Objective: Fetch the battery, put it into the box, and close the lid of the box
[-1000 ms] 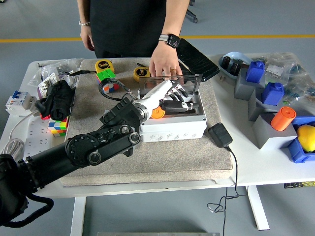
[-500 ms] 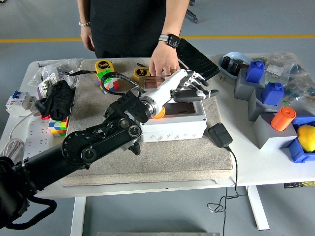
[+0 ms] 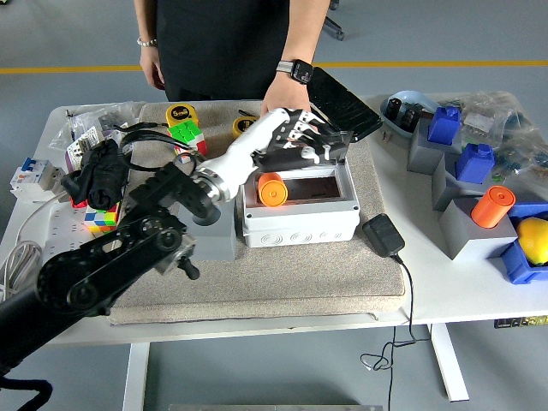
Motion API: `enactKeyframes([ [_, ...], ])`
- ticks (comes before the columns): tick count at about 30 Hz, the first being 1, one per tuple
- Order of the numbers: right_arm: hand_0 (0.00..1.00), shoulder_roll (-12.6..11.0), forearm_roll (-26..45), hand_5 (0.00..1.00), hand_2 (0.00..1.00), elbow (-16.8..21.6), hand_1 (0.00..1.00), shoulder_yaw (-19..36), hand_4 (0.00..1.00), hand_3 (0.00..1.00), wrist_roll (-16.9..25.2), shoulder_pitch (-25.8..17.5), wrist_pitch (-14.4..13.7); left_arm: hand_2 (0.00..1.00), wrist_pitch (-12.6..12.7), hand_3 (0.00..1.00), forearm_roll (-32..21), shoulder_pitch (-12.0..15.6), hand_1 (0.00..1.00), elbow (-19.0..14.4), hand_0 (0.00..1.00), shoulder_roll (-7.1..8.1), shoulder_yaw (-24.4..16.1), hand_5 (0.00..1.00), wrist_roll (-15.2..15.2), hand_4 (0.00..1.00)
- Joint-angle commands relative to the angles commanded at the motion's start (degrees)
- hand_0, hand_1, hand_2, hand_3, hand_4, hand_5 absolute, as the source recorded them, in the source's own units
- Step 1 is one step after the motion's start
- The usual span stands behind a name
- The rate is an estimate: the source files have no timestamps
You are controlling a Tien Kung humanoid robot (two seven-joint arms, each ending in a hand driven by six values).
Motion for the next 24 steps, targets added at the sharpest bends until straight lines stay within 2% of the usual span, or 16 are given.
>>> enactKeyframes([
  [2,0.582,0.00,-0.12,0.479,0.646,0.00,0.635,0.13,0.949,0.573,0.06,0.07,0.02,0.564,-0.33,0.552,0.83,2.33,0.590,-1.35,0.385,2.83,-1.79,0.503,0.02,0.998],
  [3,0.582,-0.01,-0.15,0.479,0.646,0.01,0.635,0.18,0.949,0.573,0.08,0.09,0.03,0.564,-0.44,0.552,1.06,2.88,0.590,-1.61,0.385,3.50,-2.20,0.503,0.08,0.998],
  [4,0.582,-0.04,-0.18,0.479,0.647,-0.01,0.635,0.31,0.950,0.574,0.10,0.08,0.04,0.600,-0.83,0.545,1.71,4.56,0.626,-2.15,0.437,5.44,-3.19,0.495,0.26,0.998],
  [5,0.582,-0.05,-0.19,0.479,0.647,-0.01,0.635,0.37,0.950,0.574,0.11,0.07,0.05,0.600,-1.02,0.545,2.00,5.50,0.626,-2.35,0.437,6.59,-3.54,0.495,0.37,0.998],
  [7,0.582,-0.10,-0.19,0.479,0.647,-0.02,0.635,0.40,0.950,0.574,0.09,0.02,0.11,0.600,-1.62,0.545,3.11,7.09,0.626,-2.29,0.437,8.61,-3.51,0.495,0.92,0.998],
  [9,0.582,-0.12,-0.17,0.479,0.647,-0.04,0.635,0.44,0.950,0.574,0.08,0.00,0.14,0.600,-2.23,0.545,4.01,7.84,0.626,-1.81,0.437,9.45,-2.90,0.495,1.58,0.998],
  [12,0.582,-0.13,-0.22,0.478,0.646,0.00,0.636,0.48,0.950,0.574,0.13,0.05,0.13,0.611,-3.11,0.546,5.03,8.39,0.631,-0.98,0.435,9.47,-1.61,0.494,2.42,0.998],
  [24,0.582,-0.12,-0.21,0.476,0.645,0.04,0.635,0.76,0.951,0.572,0.24,-0.12,0.01,0.613,-3.73,0.548,5.84,5.98,0.628,0.83,0.424,5.96,2.62,0.484,3.30,0.998],
])
